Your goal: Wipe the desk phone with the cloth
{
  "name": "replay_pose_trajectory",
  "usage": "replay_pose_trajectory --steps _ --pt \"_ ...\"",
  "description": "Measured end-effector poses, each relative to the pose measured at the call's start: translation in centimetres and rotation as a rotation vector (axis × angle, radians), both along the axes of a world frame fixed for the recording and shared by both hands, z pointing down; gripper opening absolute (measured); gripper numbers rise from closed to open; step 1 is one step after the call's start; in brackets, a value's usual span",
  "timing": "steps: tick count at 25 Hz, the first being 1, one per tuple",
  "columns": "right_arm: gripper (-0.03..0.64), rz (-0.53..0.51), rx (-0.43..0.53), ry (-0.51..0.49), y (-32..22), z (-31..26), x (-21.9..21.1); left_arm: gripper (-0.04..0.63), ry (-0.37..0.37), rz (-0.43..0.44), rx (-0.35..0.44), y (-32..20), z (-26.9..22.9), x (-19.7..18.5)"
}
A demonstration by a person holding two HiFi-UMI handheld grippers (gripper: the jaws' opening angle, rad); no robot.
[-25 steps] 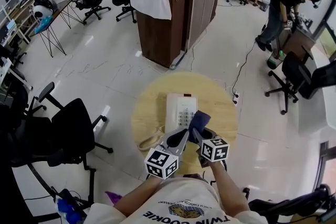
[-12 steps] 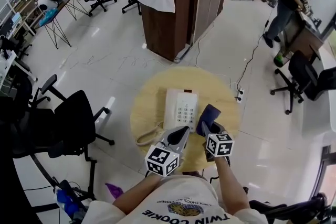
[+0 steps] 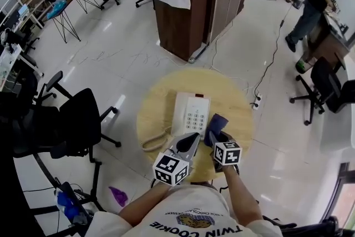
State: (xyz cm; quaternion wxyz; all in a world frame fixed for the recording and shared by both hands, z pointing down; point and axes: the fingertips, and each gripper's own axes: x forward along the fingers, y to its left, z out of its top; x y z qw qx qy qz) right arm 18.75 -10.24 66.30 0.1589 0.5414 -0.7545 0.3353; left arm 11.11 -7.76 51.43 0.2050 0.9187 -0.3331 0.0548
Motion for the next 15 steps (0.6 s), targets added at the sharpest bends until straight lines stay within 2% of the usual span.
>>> replay_pose_trajectory --steps 7,11,15 --pt "0.067 -0.034 -0.015 -0.025 -1.6 0.1 0.7 -0.008 -0.009 -0.032 0.005 -0.9 -0.1 1.5" --pt "0.067 -0.077 -0.007 -0.007 -3.2 -0.1 0.6 -0.008 -0.014 -0.065 0.017 -1.5 -0.6 1.5" --pt "0.067 -0.058 -0.021 -0.001 -4.5 0.3 1.3 -0.008 -0.011 -0.072 0.009 -1.6 -0.4 0.9"
